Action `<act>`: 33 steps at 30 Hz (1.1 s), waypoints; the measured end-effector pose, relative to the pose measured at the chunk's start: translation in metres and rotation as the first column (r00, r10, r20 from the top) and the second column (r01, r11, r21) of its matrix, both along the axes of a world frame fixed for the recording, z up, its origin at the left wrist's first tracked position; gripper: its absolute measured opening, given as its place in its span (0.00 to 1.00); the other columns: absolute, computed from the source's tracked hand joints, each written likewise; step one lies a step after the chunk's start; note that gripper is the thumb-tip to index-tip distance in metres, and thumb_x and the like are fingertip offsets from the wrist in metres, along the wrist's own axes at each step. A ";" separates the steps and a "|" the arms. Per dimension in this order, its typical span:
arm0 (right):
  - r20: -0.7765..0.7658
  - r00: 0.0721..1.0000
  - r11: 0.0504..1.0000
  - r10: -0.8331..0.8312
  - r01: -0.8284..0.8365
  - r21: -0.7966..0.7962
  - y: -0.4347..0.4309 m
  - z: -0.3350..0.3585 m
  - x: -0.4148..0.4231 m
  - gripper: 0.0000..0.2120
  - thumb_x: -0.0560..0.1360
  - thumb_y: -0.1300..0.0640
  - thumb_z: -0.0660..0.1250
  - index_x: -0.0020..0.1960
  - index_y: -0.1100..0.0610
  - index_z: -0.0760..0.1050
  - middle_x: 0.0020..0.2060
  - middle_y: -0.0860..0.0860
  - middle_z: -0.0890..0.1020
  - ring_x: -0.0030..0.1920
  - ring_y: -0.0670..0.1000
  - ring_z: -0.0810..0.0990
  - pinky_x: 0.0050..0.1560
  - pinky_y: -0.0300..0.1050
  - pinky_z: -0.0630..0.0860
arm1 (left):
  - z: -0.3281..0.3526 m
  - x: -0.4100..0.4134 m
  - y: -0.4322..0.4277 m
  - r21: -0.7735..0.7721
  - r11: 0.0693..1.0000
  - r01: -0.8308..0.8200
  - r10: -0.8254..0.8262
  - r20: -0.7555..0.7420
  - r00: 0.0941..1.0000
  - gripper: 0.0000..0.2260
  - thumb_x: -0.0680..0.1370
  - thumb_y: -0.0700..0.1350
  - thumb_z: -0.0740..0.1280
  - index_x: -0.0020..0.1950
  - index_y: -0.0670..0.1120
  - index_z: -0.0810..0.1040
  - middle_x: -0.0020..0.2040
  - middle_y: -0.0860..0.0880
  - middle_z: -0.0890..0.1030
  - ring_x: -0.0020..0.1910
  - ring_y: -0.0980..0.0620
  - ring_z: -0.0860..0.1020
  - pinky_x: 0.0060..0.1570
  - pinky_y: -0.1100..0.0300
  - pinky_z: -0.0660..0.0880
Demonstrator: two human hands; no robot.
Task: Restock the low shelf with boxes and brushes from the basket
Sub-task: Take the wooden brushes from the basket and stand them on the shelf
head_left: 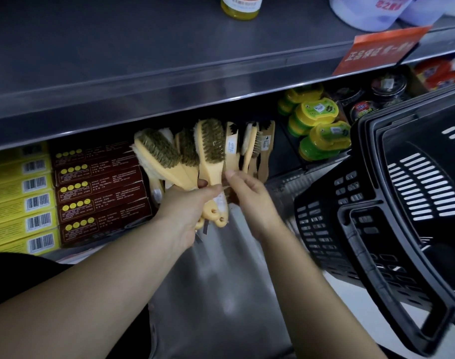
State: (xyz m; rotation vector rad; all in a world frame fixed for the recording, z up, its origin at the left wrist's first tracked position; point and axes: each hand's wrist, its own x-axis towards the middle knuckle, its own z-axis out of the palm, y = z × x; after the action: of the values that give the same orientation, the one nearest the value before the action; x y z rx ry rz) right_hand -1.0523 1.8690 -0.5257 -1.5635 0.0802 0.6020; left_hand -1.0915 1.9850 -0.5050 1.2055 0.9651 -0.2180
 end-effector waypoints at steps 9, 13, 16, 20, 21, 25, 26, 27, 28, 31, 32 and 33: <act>-0.145 0.931 0.931 -0.336 0.351 0.099 -0.014 -0.011 0.024 0.08 0.79 0.59 0.59 0.48 0.58 0.76 0.38 0.53 0.80 0.40 0.52 0.78 0.46 0.49 0.77 | 0.003 0.003 -0.009 0.073 0.994 0.075 -0.077 0.031 0.997 0.07 0.72 0.42 0.72 0.40 0.50 0.74 0.32 0.49 0.77 0.19 0.58 0.71 0.17 0.70 0.59; -0.103 0.846 0.848 -0.523 0.503 -0.167 -0.023 -0.036 0.058 0.12 0.79 0.60 0.56 0.41 0.51 0.74 0.35 0.49 0.78 0.36 0.50 0.75 0.37 0.43 0.71 | 0.009 0.008 -0.021 0.071 0.997 0.035 -0.035 0.004 0.999 0.08 0.75 0.48 0.69 0.40 0.48 0.72 0.31 0.49 0.74 0.25 0.53 0.71 0.19 0.69 0.61; -0.091 0.842 0.825 -0.532 0.490 -0.283 -0.019 -0.049 0.072 0.09 0.80 0.58 0.56 0.46 0.54 0.73 0.40 0.53 0.78 0.42 0.54 0.76 0.44 0.47 0.74 | 0.014 0.013 -0.035 0.056 0.996 0.068 -0.066 -0.045 0.997 0.09 0.76 0.51 0.66 0.42 0.47 0.72 0.34 0.48 0.75 0.30 0.50 0.72 0.27 0.63 0.64; 0.021 0.889 0.818 -0.457 0.429 -0.384 -0.018 -0.052 0.081 0.14 0.80 0.61 0.56 0.63 0.57 0.73 0.50 0.54 0.78 0.48 0.53 0.74 0.50 0.42 0.68 | 0.012 0.034 -0.047 0.066 0.983 0.169 -0.160 -0.126 0.979 0.10 0.77 0.48 0.63 0.40 0.44 0.71 0.37 0.45 0.75 0.34 0.47 0.74 0.32 0.61 0.68; 0.057 0.913 0.830 -0.405 0.393 -0.397 -0.020 -0.053 0.082 0.15 0.79 0.62 0.56 0.64 0.57 0.72 0.52 0.55 0.78 0.49 0.53 0.75 0.50 0.40 0.68 | 0.010 0.041 -0.047 0.122 0.966 0.229 -0.214 -0.125 0.969 0.10 0.77 0.48 0.63 0.41 0.43 0.71 0.39 0.45 0.75 0.36 0.48 0.74 0.33 0.61 0.69; 0.182 0.970 0.805 -0.164 0.238 -0.544 -0.025 -0.060 0.088 0.16 0.78 0.63 0.56 0.64 0.61 0.71 0.55 0.59 0.79 0.55 0.58 0.77 0.54 0.44 0.72 | -0.001 0.071 -0.028 0.327 0.889 0.320 -0.329 -0.030 0.944 0.09 0.77 0.50 0.64 0.51 0.45 0.71 0.39 0.49 0.73 0.37 0.52 0.70 0.32 0.60 0.63; 0.203 0.971 0.783 -0.125 0.222 -0.581 -0.026 -0.063 0.089 0.15 0.77 0.63 0.57 0.63 0.60 0.72 0.54 0.60 0.80 0.54 0.59 0.78 0.54 0.46 0.73 | -0.006 0.075 -0.021 0.353 0.879 0.319 -0.335 -0.017 0.942 0.10 0.76 0.51 0.65 0.49 0.45 0.72 0.38 0.49 0.73 0.35 0.52 0.70 0.32 0.60 0.63; 0.225 0.970 0.764 -0.096 0.217 -0.607 -0.027 -0.067 0.090 0.15 0.77 0.62 0.58 0.62 0.60 0.73 0.53 0.60 0.80 0.54 0.59 0.78 0.53 0.47 0.74 | -0.012 0.077 -0.015 0.359 0.878 0.316 -0.337 -0.005 0.942 0.11 0.75 0.51 0.66 0.47 0.44 0.73 0.37 0.49 0.74 0.34 0.52 0.71 0.32 0.61 0.64; 0.244 0.967 0.751 -0.076 0.216 -0.624 -0.028 -0.072 0.091 0.14 0.76 0.61 0.59 0.60 0.60 0.73 0.52 0.60 0.81 0.53 0.59 0.79 0.52 0.48 0.75 | -0.019 0.077 -0.011 0.334 0.888 0.315 -0.336 0.003 0.942 0.11 0.75 0.52 0.66 0.45 0.44 0.74 0.37 0.48 0.76 0.32 0.52 0.72 0.33 0.60 0.66; 0.289 0.955 0.733 -0.067 0.244 -0.635 -0.032 -0.084 0.092 0.13 0.76 0.59 0.62 0.59 0.61 0.74 0.52 0.60 0.80 0.53 0.59 0.79 0.51 0.48 0.76 | -0.036 0.072 -0.009 0.189 0.936 0.298 -0.307 0.018 0.952 0.09 0.75 0.53 0.66 0.48 0.48 0.78 0.38 0.46 0.79 0.31 0.48 0.75 0.35 0.56 0.69; 0.301 0.951 0.741 -0.074 0.255 -0.621 -0.034 -0.087 0.091 0.13 0.76 0.59 0.62 0.59 0.61 0.75 0.52 0.59 0.80 0.52 0.59 0.79 0.51 0.48 0.76 | -0.041 0.070 -0.011 0.154 0.946 0.286 -0.294 0.027 0.955 0.09 0.75 0.52 0.64 0.49 0.50 0.80 0.40 0.46 0.79 0.31 0.48 0.74 0.32 0.57 0.68; 0.308 0.947 0.758 -0.092 0.267 -0.595 -0.036 -0.089 0.091 0.13 0.76 0.59 0.62 0.59 0.60 0.75 0.52 0.59 0.79 0.53 0.58 0.79 0.52 0.48 0.76 | -0.045 0.068 -0.013 0.126 0.953 0.275 -0.282 0.036 0.959 0.09 0.76 0.51 0.63 0.50 0.51 0.81 0.41 0.45 0.79 0.30 0.49 0.74 0.31 0.58 0.67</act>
State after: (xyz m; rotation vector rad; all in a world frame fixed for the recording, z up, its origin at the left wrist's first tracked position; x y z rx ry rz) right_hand -0.9616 1.8334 -0.6150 -2.2531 0.2553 0.2017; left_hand -1.0239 1.9716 -0.5501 1.4514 0.7671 -0.3538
